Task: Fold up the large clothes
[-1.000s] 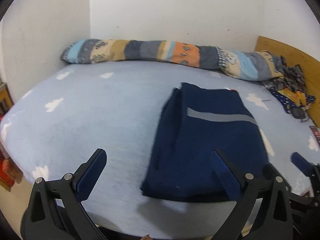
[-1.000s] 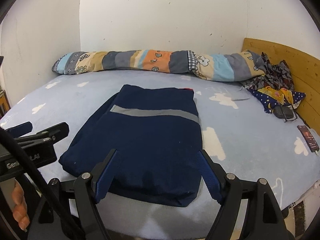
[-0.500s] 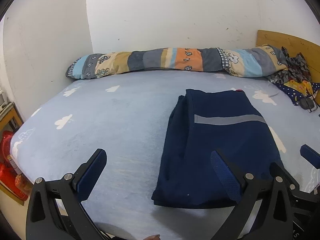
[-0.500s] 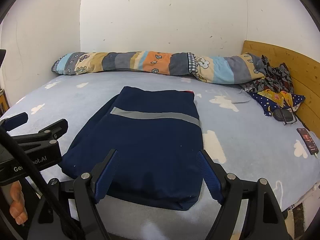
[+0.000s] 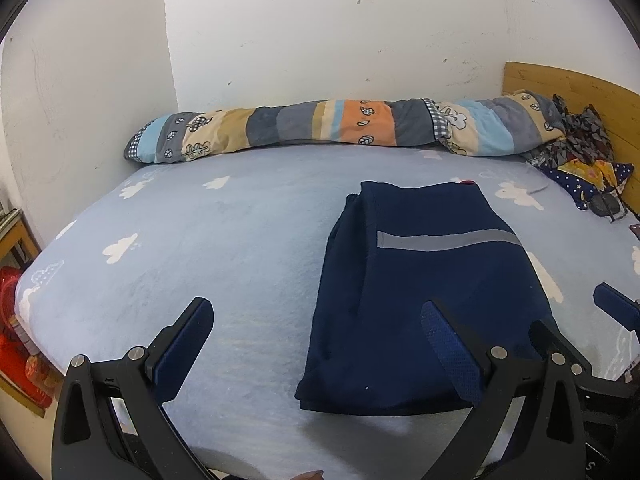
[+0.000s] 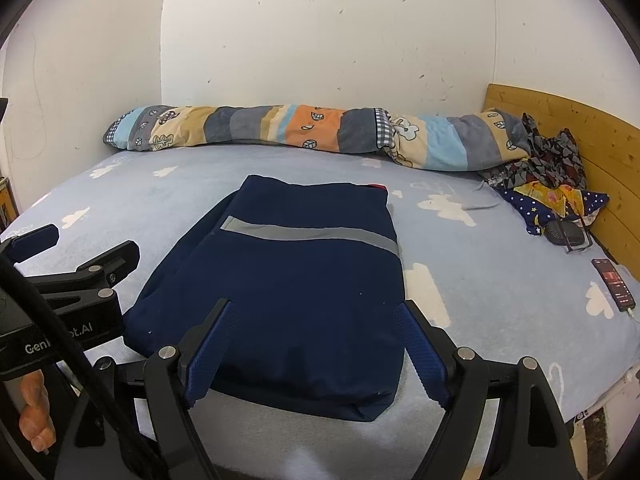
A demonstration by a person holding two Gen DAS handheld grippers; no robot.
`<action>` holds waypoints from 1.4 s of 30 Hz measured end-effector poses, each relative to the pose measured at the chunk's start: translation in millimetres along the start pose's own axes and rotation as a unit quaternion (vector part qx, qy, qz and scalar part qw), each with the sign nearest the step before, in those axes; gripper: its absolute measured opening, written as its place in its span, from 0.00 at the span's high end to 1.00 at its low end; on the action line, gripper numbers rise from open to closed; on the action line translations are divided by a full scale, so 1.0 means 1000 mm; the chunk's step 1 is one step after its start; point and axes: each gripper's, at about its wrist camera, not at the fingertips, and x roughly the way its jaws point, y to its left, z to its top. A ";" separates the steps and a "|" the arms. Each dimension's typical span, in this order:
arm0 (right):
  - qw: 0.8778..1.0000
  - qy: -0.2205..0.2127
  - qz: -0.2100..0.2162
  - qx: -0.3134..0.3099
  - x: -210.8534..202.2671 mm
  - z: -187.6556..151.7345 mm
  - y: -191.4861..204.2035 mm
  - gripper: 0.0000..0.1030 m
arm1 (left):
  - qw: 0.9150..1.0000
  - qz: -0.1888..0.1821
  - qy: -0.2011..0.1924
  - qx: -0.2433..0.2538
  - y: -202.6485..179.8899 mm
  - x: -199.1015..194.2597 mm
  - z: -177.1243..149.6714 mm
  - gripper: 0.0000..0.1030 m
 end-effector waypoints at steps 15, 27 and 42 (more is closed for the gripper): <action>1.000 0.003 0.000 0.003 -0.001 0.001 -0.002 0.16 | 1.000 -0.008 0.010 0.005 -0.006 0.002 -0.002 0.00; 1.000 0.005 -0.001 0.006 0.000 0.000 -0.004 0.16 | 1.000 -0.011 0.014 0.006 -0.006 0.002 -0.002 0.00; 1.000 0.007 -0.002 0.007 0.000 0.000 -0.004 0.15 | 1.000 -0.018 0.020 0.006 -0.005 0.005 -0.003 0.00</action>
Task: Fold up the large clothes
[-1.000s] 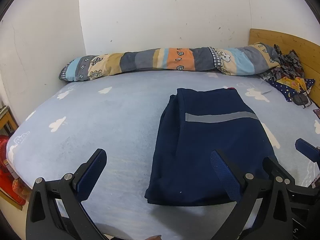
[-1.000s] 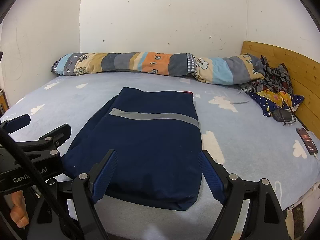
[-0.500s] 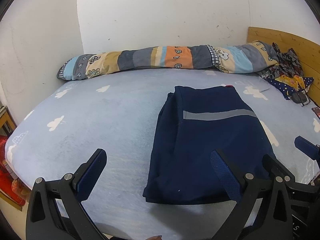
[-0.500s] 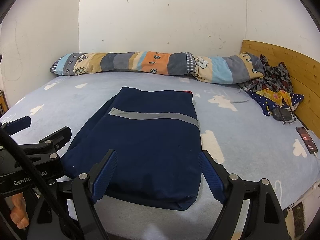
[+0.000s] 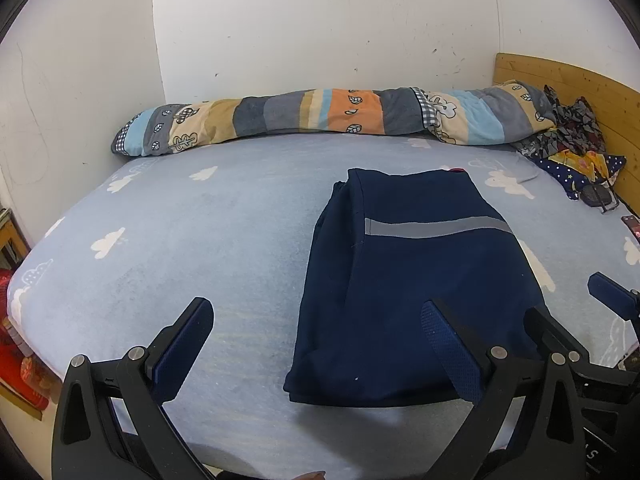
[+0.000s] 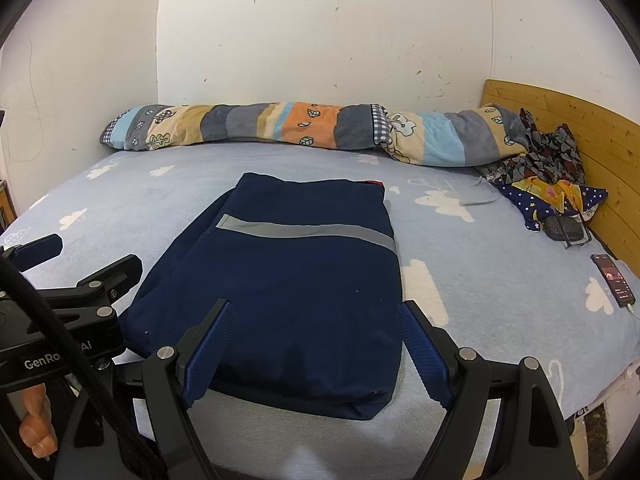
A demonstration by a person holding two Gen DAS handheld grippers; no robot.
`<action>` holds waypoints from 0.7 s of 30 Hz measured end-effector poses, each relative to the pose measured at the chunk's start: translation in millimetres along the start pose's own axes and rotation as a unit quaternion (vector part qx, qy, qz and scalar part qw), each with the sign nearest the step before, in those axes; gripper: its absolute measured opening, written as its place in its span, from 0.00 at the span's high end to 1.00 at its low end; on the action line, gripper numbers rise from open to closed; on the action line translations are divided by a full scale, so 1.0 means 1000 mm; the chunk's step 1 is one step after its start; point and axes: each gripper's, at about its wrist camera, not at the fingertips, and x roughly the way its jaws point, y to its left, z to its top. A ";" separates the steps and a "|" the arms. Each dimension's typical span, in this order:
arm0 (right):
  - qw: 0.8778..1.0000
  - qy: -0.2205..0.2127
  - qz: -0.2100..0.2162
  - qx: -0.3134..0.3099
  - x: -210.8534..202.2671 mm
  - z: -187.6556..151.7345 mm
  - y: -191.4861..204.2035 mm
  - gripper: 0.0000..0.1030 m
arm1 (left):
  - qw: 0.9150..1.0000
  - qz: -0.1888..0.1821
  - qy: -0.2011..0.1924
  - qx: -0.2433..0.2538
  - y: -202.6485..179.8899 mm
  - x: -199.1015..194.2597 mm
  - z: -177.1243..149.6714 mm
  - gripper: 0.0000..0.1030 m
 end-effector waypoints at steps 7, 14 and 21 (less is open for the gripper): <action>1.000 -0.001 -0.001 0.002 0.000 0.001 -0.001 0.15 | 1.000 -0.001 0.001 -0.001 0.000 0.000 0.000 0.00; 1.000 -0.001 -0.001 0.002 0.000 0.001 -0.002 0.15 | 1.000 -0.001 0.000 0.001 -0.001 0.000 -0.001 0.00; 1.000 -0.001 -0.002 0.003 0.000 0.000 -0.002 0.15 | 1.000 -0.001 -0.001 0.000 -0.001 0.000 -0.001 0.00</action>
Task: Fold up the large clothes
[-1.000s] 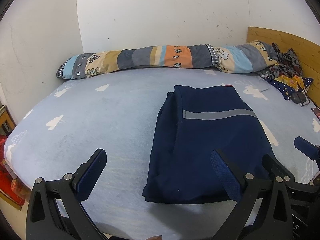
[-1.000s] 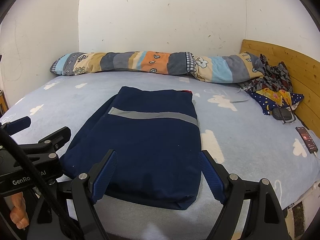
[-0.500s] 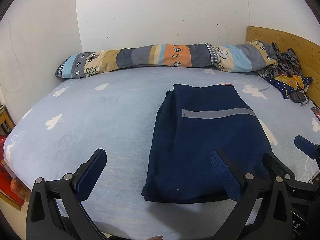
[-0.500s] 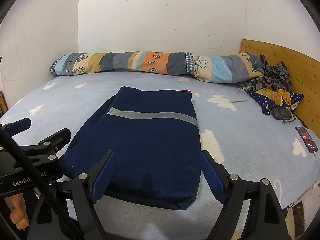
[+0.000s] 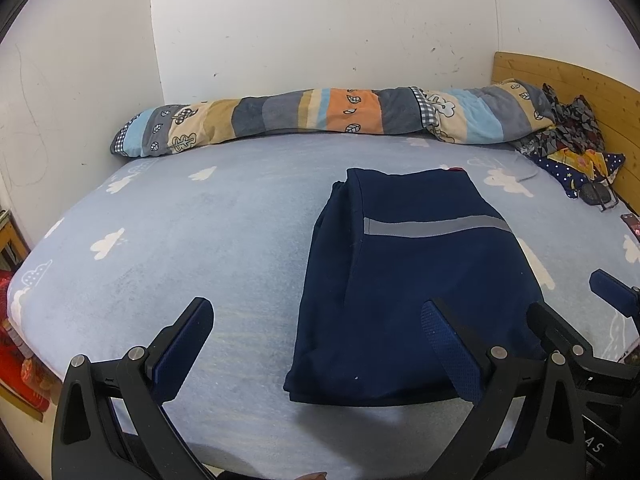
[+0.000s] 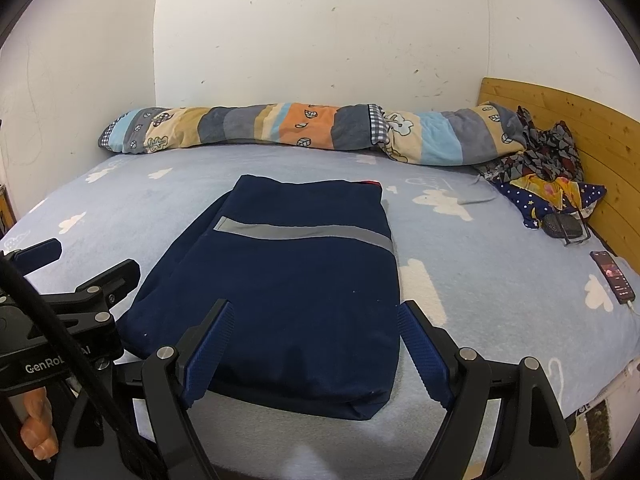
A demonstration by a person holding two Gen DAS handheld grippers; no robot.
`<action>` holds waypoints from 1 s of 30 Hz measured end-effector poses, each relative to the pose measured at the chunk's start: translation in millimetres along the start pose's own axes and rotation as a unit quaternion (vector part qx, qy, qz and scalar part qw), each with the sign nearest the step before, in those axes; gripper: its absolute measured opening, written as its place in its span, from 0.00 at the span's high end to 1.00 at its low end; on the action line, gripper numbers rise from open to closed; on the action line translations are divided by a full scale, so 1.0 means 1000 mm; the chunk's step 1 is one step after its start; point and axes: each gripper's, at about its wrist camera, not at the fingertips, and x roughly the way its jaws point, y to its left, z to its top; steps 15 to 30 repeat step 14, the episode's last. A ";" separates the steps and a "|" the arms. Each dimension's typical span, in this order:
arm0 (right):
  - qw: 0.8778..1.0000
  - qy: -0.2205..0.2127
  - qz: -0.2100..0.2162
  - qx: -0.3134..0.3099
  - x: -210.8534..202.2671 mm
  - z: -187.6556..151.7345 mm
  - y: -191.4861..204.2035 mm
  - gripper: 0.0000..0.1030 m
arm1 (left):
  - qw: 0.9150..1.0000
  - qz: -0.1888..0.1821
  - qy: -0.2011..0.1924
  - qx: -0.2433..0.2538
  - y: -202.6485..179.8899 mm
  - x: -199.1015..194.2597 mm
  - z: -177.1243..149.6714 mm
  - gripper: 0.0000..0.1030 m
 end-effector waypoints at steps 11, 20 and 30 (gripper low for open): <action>1.000 -0.003 -0.002 0.003 -0.003 0.001 0.001 0.15 | 1.000 -0.020 0.014 0.003 0.001 0.002 -0.003 0.00; 1.000 -0.006 0.000 0.007 -0.004 0.003 0.000 0.15 | 1.000 -0.023 0.011 -0.007 0.006 0.002 -0.004 0.00; 1.000 -0.006 0.000 0.007 -0.004 0.003 0.000 0.15 | 1.000 -0.023 0.011 -0.007 0.006 0.002 -0.004 0.00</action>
